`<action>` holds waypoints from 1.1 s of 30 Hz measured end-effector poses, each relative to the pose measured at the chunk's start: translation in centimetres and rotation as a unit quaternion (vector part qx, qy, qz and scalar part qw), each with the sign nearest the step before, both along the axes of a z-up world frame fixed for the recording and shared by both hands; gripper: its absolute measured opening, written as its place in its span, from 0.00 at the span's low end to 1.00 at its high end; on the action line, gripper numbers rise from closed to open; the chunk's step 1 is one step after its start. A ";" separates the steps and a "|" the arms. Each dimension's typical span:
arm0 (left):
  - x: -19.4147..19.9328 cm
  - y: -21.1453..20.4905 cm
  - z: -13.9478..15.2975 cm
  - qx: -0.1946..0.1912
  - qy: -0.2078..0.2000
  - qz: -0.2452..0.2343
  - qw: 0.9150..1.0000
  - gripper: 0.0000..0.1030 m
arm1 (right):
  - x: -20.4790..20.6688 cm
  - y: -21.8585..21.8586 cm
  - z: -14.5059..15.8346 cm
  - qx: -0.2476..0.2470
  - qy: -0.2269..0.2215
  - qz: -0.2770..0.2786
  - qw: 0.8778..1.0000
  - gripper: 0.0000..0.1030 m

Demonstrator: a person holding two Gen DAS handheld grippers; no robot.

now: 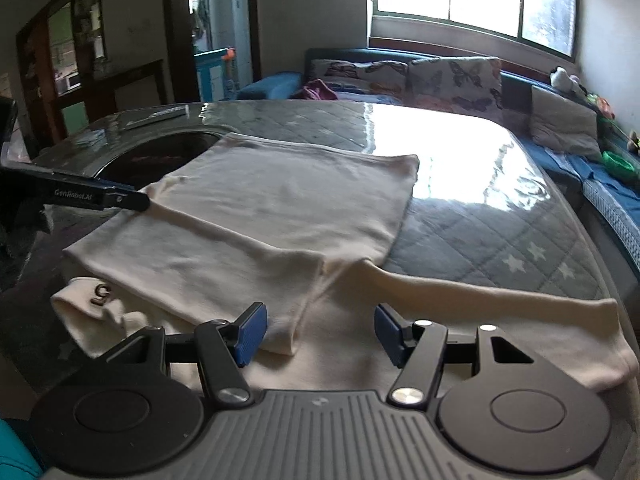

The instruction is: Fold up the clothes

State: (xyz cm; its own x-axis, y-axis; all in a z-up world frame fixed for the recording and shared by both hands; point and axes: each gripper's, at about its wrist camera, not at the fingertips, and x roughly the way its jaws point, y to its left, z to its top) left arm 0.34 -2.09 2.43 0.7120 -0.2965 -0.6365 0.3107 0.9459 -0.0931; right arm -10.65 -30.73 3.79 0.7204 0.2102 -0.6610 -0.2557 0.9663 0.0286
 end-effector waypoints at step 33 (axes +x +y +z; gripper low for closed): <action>1.1 -1.0 -0.5 0.123 -0.063 -0.206 0.969 0.14 | -0.2 -3.3 -0.1 0.003 0.007 -0.060 0.998 0.59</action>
